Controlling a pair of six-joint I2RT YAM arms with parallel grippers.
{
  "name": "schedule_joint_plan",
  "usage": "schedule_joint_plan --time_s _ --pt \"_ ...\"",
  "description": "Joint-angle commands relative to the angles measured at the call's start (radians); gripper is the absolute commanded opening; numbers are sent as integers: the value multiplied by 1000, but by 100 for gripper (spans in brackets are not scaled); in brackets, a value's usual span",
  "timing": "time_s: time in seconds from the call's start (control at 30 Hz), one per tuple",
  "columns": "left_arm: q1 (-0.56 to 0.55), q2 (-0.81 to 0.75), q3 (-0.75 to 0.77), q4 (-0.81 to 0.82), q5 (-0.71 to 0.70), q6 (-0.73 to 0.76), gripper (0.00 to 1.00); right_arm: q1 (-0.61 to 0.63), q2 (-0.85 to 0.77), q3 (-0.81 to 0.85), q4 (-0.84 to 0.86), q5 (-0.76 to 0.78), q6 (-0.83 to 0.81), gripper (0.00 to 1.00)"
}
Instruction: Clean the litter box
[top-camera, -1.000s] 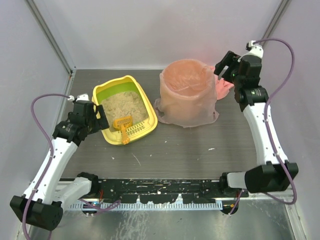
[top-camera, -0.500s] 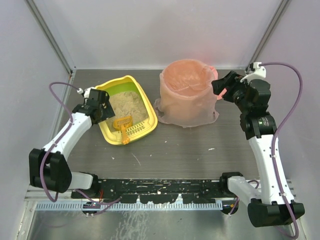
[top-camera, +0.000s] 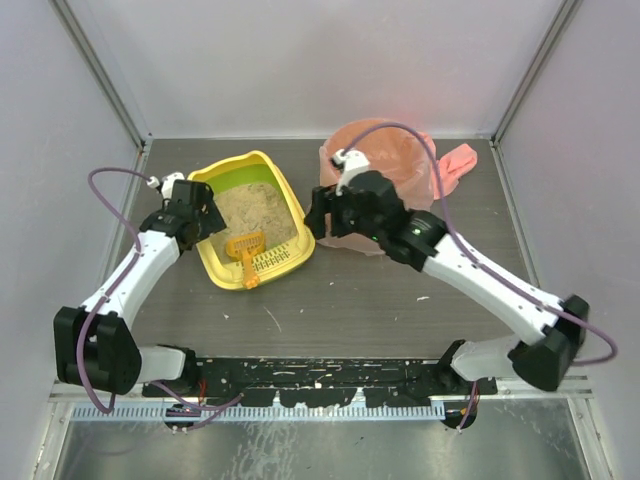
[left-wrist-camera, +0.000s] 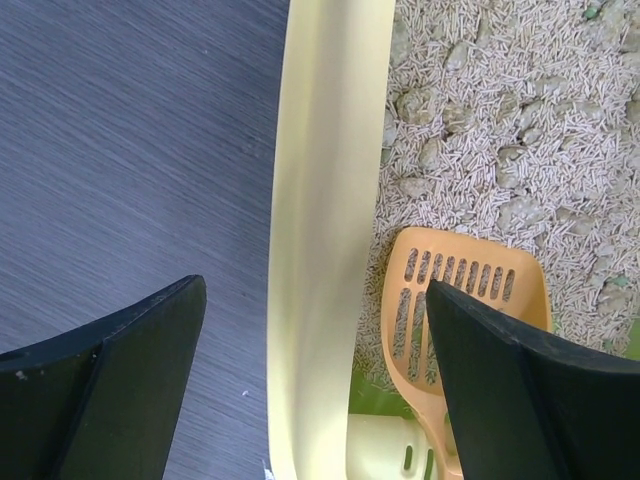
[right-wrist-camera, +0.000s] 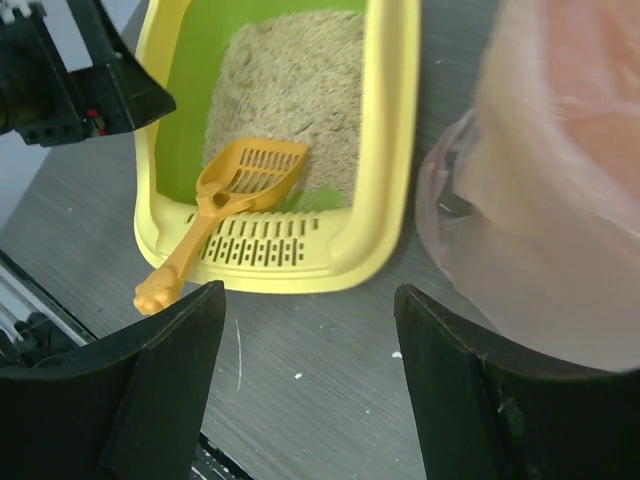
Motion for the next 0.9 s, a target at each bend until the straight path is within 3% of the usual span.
schedule_joint_plan --time_s 0.0,0.2,0.4,0.87 --pt "7 -23 -34 72 34 5 90 61 167 137 63 32 -69 72" --pt "7 -23 -47 86 56 29 80 63 452 310 35 62 -102 65" --pt "7 -16 -54 95 76 46 71 63 643 432 11 190 -124 60" --pt "6 23 -54 105 120 74 54 63 826 519 -2 323 -161 45"
